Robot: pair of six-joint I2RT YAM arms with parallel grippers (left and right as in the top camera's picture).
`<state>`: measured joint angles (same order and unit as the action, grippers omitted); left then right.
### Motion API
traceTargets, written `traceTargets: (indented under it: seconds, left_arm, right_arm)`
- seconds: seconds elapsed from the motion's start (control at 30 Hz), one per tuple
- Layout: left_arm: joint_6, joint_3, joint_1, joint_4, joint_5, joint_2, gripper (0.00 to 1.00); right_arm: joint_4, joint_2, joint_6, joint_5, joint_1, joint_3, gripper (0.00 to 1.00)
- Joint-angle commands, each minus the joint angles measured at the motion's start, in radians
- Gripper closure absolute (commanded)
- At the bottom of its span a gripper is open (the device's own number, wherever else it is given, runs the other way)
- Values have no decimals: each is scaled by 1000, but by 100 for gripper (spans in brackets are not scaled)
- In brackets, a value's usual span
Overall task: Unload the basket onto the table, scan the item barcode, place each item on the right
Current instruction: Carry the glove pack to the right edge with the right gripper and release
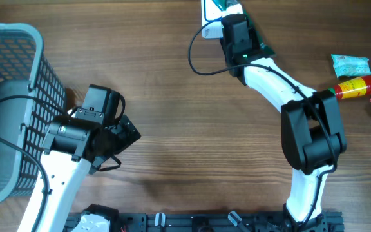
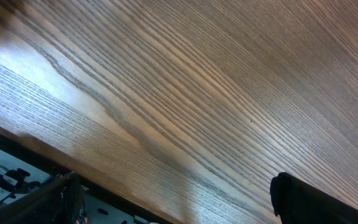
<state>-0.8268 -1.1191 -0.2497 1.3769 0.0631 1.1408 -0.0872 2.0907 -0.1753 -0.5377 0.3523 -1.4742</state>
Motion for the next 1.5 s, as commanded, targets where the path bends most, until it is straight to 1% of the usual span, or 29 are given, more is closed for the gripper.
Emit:
traceTargets:
  seconds: [0.0,0.07,0.17,0.23,0.3,0.37,0.43,0.47,0.53,0.63,0.73,0.77,0.8,0.83,0.87,0.93,1.0,1.07,1.2,1.27,1.33,1.4,1.47]
  left_arm:
    - [12,4,-6,0,21,4,0]
    - [12,4,-6,0,21,4,0]
    - [12,4,-6,0,21,4,0]
    - [12,4,-6,0,21,4,0]
    - [12,4,-6,0,21,4,0]
    - [12,4,-6,0,21,4,0]
    - [12,4,-6,0,21,4,0]
    - [12,4,-6,0,21,4,0]
    - [12,4,-6,0,21,4,0]
    - [12,4,-6,0,21,4,0]
    - [12,4,-6,0,21,4,0]
    - [12,4,-6,0,21,4,0]
    - [12,4,-6,0,21,4,0]
    - [12,4,-6,0,21,4,0]
    - [12,4,-6,0,21,4,0]
    - [12,4,-6,0,21,4,0]
    - [12,4,-6,0,21,4,0]
    - [12,4,-6,0,21,4,0]
    - [12,4,-6,0,21,4,0]
    - [12,4,-6,0,21,4,0]
    - [12,4,-6,0,21,4,0]
    - [12,4,-6,0,21,4,0]
    - [12,4,-6,0,21,4,0]
  right_arm:
    - [-92,-114,75,-129,-15,-5,96]
    - [-178,-201,123,-159,-42,-5,96]
    - [-315,-337,249,-173,-114,-5,96]
    - [-423,-422,348,-173,-200,-5,96]
    - [-493,-455,382,-174,-290,-5,96]
    - [-547,-443,414,-173,-419,-3,96]
    - [-557,-407,508,-166,-529,-3,96]
    - [-557,-381,539,-144,-580,-3,96]
    - [-559,-321,548,-38,-671,-3,96]
    - [-586,-226,582,75,-766,-3,96]
    - [-588,-174,595,124,-805,-3,95]
    - [-586,-170,595,126,-808,-3,87]
    - [-582,-170,594,125,-807,-3,59]
    - [-582,-177,593,129,-805,-4,13]
    - [-589,-186,594,131,-803,-5,0]
    - [-619,-224,594,172,-795,-14,0]
    - [-648,-291,593,259,-780,-26,0]
    - [-665,-410,593,348,-751,-27,0]
    - [-734,-643,584,660,-678,-27,0]
    - [-816,-746,584,821,-634,-27,0]
    - [-914,-818,619,885,-592,-27,0]
    - [-1044,-879,714,898,-560,-27,0]
    - [-1098,-908,798,898,-558,-26,0]
